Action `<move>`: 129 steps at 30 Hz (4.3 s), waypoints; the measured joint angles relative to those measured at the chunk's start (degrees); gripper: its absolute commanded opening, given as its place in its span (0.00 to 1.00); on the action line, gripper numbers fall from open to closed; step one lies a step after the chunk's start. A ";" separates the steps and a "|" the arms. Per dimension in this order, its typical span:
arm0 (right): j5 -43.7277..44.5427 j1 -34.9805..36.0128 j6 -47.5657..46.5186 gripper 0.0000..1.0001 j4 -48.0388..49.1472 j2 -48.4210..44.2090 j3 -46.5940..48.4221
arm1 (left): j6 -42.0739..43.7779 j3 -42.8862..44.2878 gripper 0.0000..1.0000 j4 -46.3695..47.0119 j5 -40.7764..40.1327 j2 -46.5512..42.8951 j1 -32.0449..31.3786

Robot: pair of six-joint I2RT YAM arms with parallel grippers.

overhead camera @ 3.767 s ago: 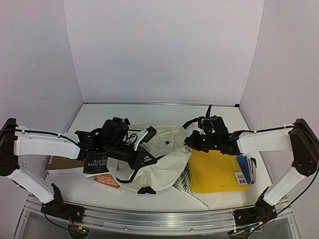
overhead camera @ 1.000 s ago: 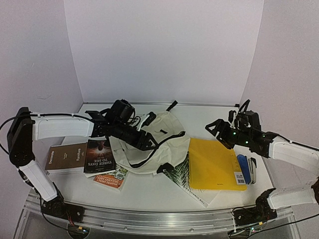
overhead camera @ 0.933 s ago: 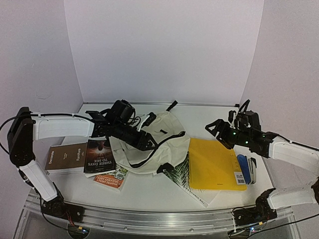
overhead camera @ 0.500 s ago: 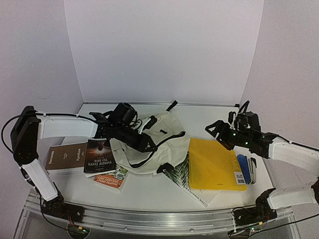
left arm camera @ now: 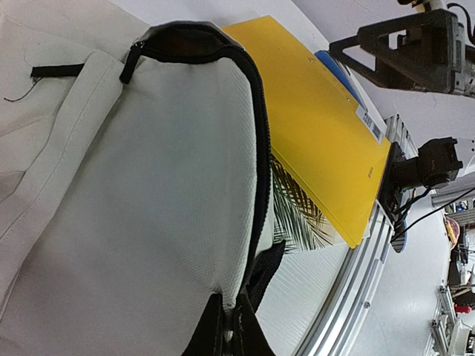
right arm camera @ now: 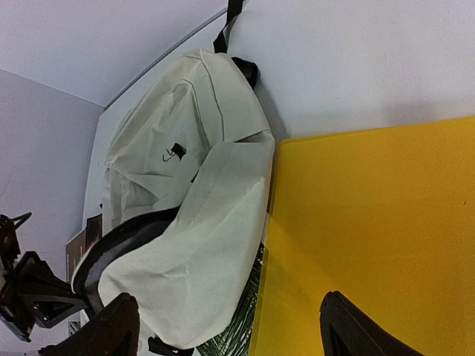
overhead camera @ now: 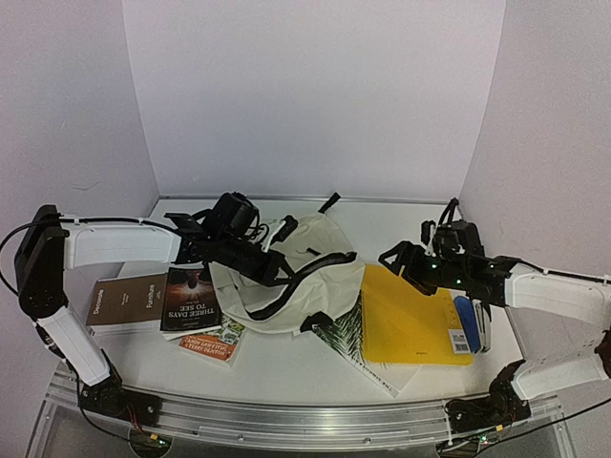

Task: Pack the student bag
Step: Adjust the student bag at the center of the board.

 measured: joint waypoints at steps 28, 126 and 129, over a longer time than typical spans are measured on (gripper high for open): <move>18.88 25.84 -4.82 0.13 -4.48 31.16 23.20 | -4.86 2.74 0.00 -1.60 -9.77 -1.44 5.16; -2.35 -18.91 -12.89 0.98 -12.49 1.34 4.15 | -12.30 -6.38 0.68 11.34 2.72 -5.92 34.18; -0.83 -20.57 -11.00 0.98 -13.26 1.67 2.60 | -13.07 -8.24 0.68 10.94 1.70 -10.05 32.26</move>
